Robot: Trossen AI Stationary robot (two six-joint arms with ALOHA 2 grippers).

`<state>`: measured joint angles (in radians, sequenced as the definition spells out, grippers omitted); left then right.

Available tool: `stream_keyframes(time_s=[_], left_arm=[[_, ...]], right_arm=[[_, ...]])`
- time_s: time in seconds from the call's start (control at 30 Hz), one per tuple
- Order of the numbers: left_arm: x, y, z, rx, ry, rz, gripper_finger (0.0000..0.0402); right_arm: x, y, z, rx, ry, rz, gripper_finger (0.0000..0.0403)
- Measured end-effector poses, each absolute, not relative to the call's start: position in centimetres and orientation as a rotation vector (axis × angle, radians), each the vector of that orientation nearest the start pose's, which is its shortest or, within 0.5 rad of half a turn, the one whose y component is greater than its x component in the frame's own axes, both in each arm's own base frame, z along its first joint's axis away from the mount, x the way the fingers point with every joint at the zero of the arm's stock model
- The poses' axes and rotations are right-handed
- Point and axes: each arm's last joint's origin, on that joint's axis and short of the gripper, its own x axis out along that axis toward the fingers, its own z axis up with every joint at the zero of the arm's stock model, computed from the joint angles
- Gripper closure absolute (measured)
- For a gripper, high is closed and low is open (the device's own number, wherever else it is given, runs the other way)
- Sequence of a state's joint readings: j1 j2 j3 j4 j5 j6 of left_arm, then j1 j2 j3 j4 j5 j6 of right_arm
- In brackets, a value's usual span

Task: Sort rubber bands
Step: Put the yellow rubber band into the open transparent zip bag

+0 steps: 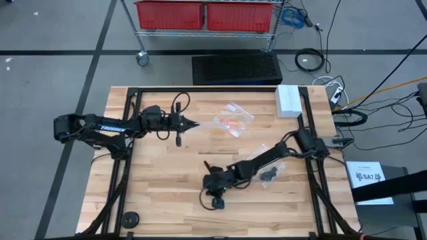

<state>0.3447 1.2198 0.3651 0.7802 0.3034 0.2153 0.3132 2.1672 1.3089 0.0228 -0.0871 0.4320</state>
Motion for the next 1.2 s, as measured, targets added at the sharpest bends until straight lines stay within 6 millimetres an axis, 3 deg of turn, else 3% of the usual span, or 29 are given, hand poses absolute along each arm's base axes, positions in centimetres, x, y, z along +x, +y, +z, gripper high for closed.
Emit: stream_keyframes(time_s=[0.13,0.3,0.63,0.87,1.03,1.2], left_arm=[[22.0,6.9,19.9,0.193,0.075,0.023,0.04],[22.0,6.8,19.8,0.197,0.081,0.017,0.04],[22.0,6.8,19.7,0.214,0.088,0.015,0.04],[22.0,6.8,19.7,0.211,0.096,0.014,0.04],[22.0,6.8,19.6,0.207,0.106,0.012,0.04],[22.0,6.8,19.5,0.206,0.109,0.011,0.04]], right_arm=[[43.6,12.8,11.0,0.314,0.874,0.137,0.0402],[44.4,9.9,11.4,0.325,0.834,-0.056,0.0403],[44.4,7.5,11.7,0.354,0.852,-0.156,0.0403],[44.1,6.7,14.3,0.373,0.811,-0.171,0.0398],[43.5,6.8,15.0,0.405,0.855,-0.19,0.0355],[42.6,7.4,14.7,0.469,0.932,-0.247,0.0282]])
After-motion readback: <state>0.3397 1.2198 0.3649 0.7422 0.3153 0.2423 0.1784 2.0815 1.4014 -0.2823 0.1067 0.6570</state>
